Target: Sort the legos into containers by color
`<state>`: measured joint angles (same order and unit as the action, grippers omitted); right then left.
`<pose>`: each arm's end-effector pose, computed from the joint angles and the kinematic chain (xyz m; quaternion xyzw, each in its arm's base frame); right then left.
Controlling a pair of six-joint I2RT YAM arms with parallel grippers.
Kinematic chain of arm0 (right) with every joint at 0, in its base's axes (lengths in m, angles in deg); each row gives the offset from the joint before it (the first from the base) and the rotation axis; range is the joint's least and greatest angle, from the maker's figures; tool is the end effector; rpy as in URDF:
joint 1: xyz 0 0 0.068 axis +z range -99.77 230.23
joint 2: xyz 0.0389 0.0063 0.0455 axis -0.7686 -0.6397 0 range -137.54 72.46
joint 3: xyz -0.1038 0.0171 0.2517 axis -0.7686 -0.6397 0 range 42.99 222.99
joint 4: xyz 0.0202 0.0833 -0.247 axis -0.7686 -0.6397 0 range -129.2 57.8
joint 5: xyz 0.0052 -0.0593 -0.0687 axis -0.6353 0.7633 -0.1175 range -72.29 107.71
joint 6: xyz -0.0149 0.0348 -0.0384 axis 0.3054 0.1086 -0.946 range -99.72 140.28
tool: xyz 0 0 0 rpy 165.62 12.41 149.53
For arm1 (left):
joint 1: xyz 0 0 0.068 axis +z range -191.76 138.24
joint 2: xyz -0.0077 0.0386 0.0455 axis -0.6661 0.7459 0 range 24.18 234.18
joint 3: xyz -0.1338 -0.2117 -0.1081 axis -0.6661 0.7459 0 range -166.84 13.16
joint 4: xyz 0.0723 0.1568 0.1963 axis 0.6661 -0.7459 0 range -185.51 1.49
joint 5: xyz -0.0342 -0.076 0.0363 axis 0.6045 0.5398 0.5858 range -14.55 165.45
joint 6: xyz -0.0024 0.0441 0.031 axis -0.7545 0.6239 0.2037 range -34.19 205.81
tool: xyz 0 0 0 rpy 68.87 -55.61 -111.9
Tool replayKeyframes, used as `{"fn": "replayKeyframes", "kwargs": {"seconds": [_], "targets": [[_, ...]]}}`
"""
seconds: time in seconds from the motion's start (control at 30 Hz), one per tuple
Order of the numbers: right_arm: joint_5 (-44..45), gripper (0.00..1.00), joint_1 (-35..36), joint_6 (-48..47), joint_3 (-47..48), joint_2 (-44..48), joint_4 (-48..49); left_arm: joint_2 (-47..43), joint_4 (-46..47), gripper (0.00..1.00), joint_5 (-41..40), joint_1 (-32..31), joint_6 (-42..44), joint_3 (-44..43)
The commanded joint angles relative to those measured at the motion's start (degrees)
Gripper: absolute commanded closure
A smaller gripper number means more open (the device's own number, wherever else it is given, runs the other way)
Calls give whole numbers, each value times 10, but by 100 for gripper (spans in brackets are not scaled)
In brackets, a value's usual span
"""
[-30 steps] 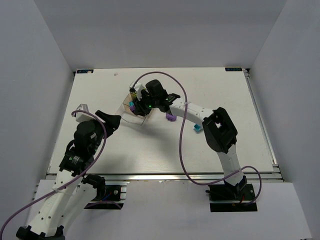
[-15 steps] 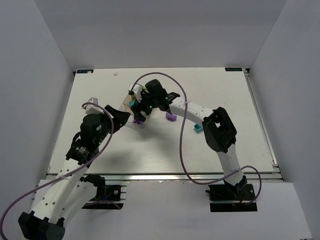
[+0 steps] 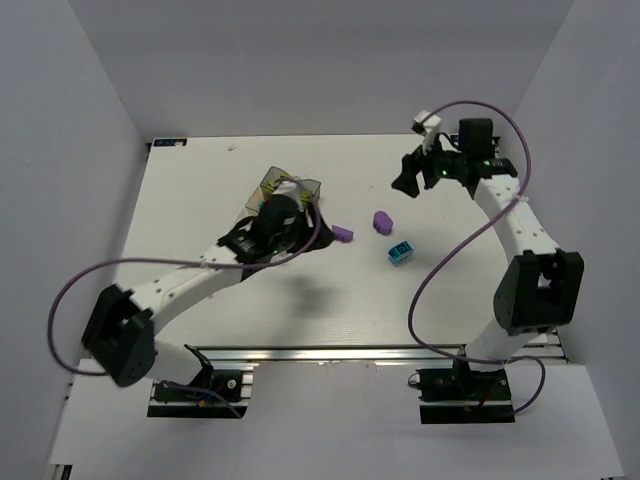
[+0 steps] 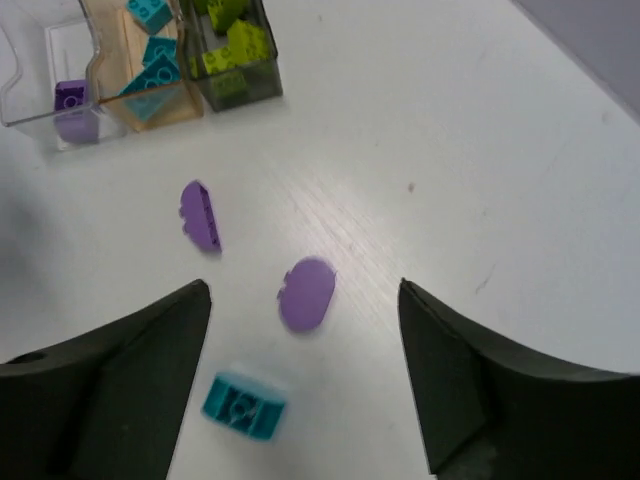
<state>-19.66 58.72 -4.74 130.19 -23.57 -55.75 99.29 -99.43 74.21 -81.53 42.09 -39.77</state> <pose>0.3780 0.0782 0.3429 -0.3871 0.7503 0.2121 0.4921 0.2261 -0.1871 0.2718 -0.0354 0.8784 -0.3101 0.3618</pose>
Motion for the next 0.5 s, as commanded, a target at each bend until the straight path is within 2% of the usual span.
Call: {"fn": "replayKeyframes", "kwargs": {"seconds": [0.0,0.07,0.13,0.2,0.23,0.3,0.33,0.4,0.47], "targets": [[-25,11,-39,10,-85,91,16,89,-20,27,-6,-52,101,-125],[-3,11,-64,14,-156,130,72,180,-53,25,-6,-75,132,-216],[28,11,-85,18,-191,178,101,257,-67,23,11,-86,174,-267],[-8,17,-129,-8,-169,176,53,300,-66,22,46,-99,222,-322],[-73,34,-145,-31,-155,169,0,337,-65,22,53,-104,238,-339],[-143,56,-196,-45,-111,143,-44,372,-71,20,67,-116,287,-391],[-184,72,-211,-43,-95,132,-61,389,-77,17,69,-118,300,-410],[-219,74,-246,-44,-44,97,-107,436,-103,17,69,-123,327,-465],[-236,59,-258,-63,-6,61,-169,473,-116,16,70,-126,340,-495]]}}
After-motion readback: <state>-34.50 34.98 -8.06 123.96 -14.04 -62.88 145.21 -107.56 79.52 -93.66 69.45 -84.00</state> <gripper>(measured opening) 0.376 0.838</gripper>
